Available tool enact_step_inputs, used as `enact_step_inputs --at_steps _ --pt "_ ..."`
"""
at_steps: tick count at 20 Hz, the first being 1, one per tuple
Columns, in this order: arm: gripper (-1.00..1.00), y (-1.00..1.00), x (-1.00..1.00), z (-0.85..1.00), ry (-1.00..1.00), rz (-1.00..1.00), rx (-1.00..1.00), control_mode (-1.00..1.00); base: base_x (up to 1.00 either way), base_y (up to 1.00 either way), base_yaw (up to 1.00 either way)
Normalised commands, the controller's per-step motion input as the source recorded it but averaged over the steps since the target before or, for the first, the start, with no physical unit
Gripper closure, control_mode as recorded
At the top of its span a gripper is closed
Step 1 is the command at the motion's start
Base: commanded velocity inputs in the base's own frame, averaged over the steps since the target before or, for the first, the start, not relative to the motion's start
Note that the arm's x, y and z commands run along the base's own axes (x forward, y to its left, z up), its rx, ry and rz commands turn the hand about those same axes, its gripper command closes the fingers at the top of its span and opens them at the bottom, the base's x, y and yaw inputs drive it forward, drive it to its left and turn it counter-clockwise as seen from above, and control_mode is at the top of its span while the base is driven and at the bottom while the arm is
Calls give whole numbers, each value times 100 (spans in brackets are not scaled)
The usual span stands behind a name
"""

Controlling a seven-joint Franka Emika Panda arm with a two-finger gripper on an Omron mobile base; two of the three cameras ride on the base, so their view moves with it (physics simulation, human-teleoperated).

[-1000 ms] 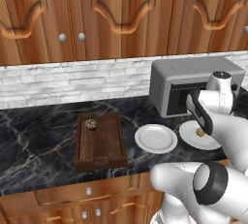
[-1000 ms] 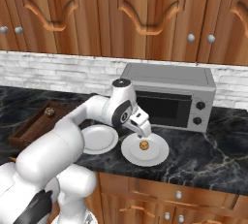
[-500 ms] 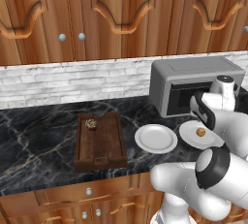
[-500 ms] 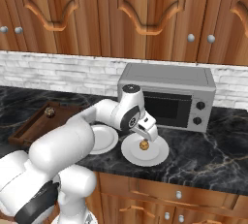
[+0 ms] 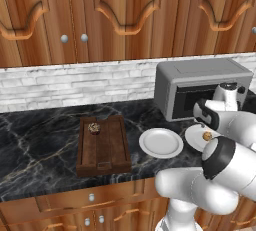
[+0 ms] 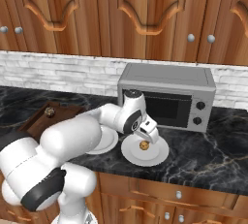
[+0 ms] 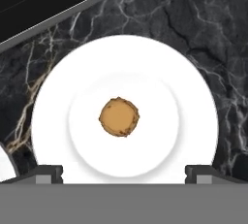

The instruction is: Move the dessert items from the plates to the tray.

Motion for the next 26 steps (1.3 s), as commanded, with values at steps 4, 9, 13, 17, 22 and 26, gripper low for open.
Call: enact_step_inputs --at_steps 4,9,13,17,22,26 --pt "-100 -14 12 -13 0 0 0 -100 0 0 0" --pt "-100 -5 8 -26 0 0 0 -100 0 0 0" --pt "-100 -3 8 -28 0 0 0 -100 0 0 0" --pt "-100 0 9 -26 0 0 0 -100 0 0 0" --pt "-100 -2 1 -17 0 0 0 -100 0 0 0" --pt "-100 0 3 -17 0 0 0 -100 0 0 0"
